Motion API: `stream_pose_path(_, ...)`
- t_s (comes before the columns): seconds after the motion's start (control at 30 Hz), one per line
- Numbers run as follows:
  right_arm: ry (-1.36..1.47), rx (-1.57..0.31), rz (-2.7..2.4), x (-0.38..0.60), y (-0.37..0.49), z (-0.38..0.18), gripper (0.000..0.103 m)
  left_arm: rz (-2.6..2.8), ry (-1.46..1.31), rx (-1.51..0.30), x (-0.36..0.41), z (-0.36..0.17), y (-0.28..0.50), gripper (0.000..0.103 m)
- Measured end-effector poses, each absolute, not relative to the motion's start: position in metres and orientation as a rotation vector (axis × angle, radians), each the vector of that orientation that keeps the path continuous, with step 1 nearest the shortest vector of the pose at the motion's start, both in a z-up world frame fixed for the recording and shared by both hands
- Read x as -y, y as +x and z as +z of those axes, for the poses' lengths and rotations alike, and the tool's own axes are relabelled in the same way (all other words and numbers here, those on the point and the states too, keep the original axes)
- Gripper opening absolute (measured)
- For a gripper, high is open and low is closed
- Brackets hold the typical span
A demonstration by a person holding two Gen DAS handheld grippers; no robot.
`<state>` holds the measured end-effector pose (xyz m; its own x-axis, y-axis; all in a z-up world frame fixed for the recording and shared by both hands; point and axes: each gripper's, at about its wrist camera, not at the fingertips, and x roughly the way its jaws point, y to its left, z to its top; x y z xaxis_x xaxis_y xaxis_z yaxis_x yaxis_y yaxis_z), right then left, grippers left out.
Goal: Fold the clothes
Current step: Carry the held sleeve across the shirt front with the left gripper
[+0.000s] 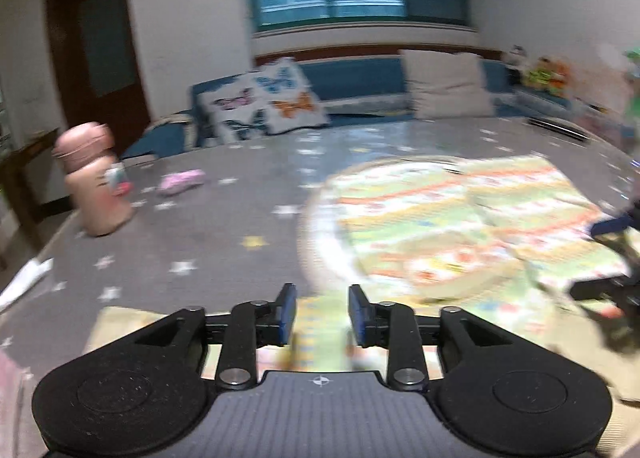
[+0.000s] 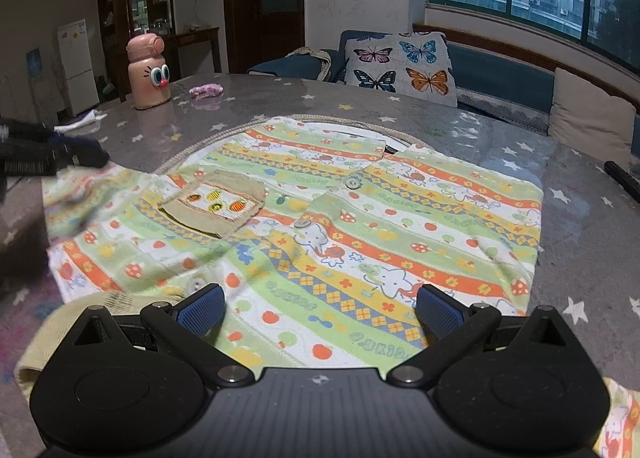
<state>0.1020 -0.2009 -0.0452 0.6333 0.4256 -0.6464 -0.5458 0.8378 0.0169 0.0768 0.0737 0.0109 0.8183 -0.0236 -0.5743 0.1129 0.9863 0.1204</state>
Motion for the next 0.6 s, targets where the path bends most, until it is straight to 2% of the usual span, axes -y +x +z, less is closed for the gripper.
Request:
stream_pose_path(0.23, -0.213, -0.68, 0.596, 0.198, 0.082, -0.038, 0.103, -0.155, 0.29, -0.604, -0.037, -0.014, 0.057, 0.04)
stream_pose_path(0.47, -0.241, -0.707, 0.612, 0.204, 0.063, -0.045, 0.103, -0.131, 0.418, -0.536, -0.044, -0.025, 0.032, 0.053)
stream_pose_path(0.6, -0.248, -0.702, 0.6, 0.208, 0.055, -0.042, 0.103, -0.123, 0.388, -0.528, -0.044, -0.012, 0.034, 0.052)
